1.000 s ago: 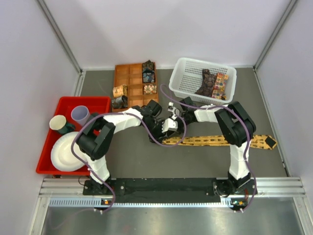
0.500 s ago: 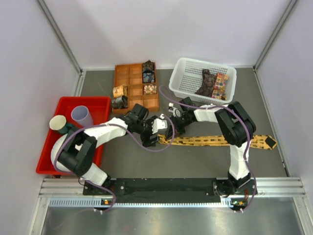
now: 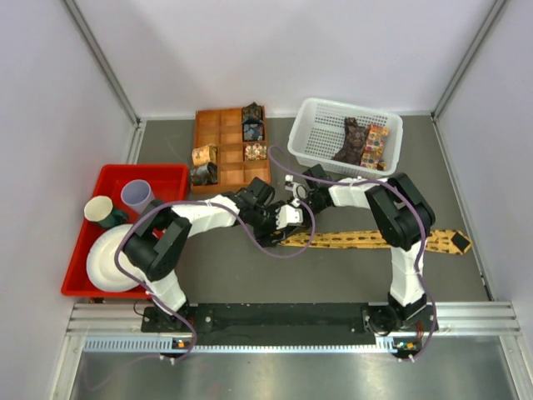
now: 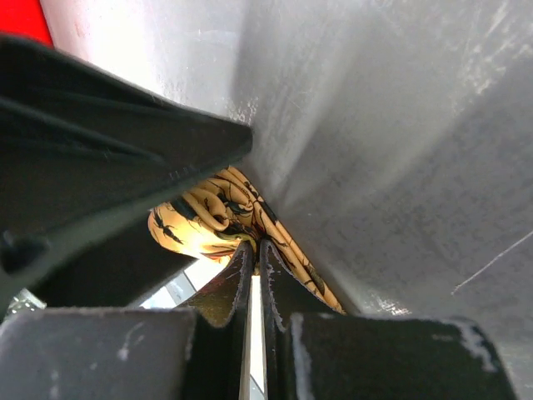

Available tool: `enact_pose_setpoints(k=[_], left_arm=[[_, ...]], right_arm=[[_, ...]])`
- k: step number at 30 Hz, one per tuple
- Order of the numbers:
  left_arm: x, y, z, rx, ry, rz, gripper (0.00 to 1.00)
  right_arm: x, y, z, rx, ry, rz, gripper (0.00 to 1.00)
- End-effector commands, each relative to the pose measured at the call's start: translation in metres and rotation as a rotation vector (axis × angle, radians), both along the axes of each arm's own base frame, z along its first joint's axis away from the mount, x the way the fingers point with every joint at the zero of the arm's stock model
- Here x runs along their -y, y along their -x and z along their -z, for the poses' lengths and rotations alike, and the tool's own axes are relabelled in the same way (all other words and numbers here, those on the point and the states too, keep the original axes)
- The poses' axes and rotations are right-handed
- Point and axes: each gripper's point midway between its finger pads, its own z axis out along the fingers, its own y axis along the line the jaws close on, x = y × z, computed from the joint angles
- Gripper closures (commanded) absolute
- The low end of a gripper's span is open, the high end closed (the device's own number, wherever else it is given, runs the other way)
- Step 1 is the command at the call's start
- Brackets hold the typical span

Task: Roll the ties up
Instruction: Roll the tie at the center of the board.

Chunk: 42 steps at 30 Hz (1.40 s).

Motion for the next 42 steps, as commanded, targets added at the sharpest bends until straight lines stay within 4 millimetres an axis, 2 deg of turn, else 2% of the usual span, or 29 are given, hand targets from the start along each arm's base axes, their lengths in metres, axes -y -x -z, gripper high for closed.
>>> enact_pose_setpoints(k=[1,6,9,12,18,23,28,31,32,34,37,38,41,42], left_arm=[[0.004,-0.002,0.003,0.001,-0.036,0.022,0.31],[0.007,0.012,0.008,-0.052,-0.064,0.066,0.43],[0.002,0.019,0.012,-0.084,-0.087,0.072,0.60],[-0.003,0.024,0.013,-0.098,-0.103,0.063,0.69],[-0.015,0.031,0.018,-0.107,-0.141,0.048,0.76],[-0.018,0.033,0.021,-0.108,-0.154,0.040,0.76],[-0.019,0.032,0.023,-0.109,-0.160,0.037,0.77],[-0.021,0.034,0.025,-0.116,-0.168,0.038,0.78],[-0.021,0.034,0.025,-0.115,-0.169,0.037,0.78],[-0.023,0.035,0.027,-0.120,-0.175,0.035,0.78],[-0.024,0.035,0.028,-0.120,-0.180,0.029,0.78],[-0.025,0.034,0.028,-0.117,-0.183,0.022,0.76],[-0.023,0.027,0.021,-0.101,-0.149,-0.012,0.53],[-0.023,0.026,0.014,-0.087,-0.124,-0.016,0.41]], right_arm=[[-0.003,-0.014,0.003,0.111,0.045,-0.017,1.00],[-0.006,-0.015,-0.001,0.107,0.036,-0.019,1.00],[-0.008,-0.015,-0.004,0.097,0.032,-0.024,1.00],[-0.008,-0.013,-0.010,0.078,0.024,-0.030,1.00],[-0.007,-0.001,-0.030,0.014,-0.033,-0.028,0.78],[-0.010,0.006,-0.039,-0.047,-0.095,-0.030,0.62],[-0.011,0.012,-0.036,-0.088,-0.124,-0.024,0.64],[-0.012,0.015,-0.038,-0.102,-0.143,-0.029,0.71],[-0.011,0.015,-0.037,-0.100,-0.144,-0.030,0.78],[-0.010,0.017,-0.034,-0.112,-0.137,-0.029,0.83],[-0.008,0.014,-0.029,-0.093,-0.114,-0.025,1.00],[-0.006,0.011,-0.025,-0.079,-0.097,-0.019,1.00],[-0.002,0.003,-0.012,-0.047,-0.034,-0.004,1.00],[-0.002,0.000,-0.011,-0.034,-0.025,-0.002,1.00]])
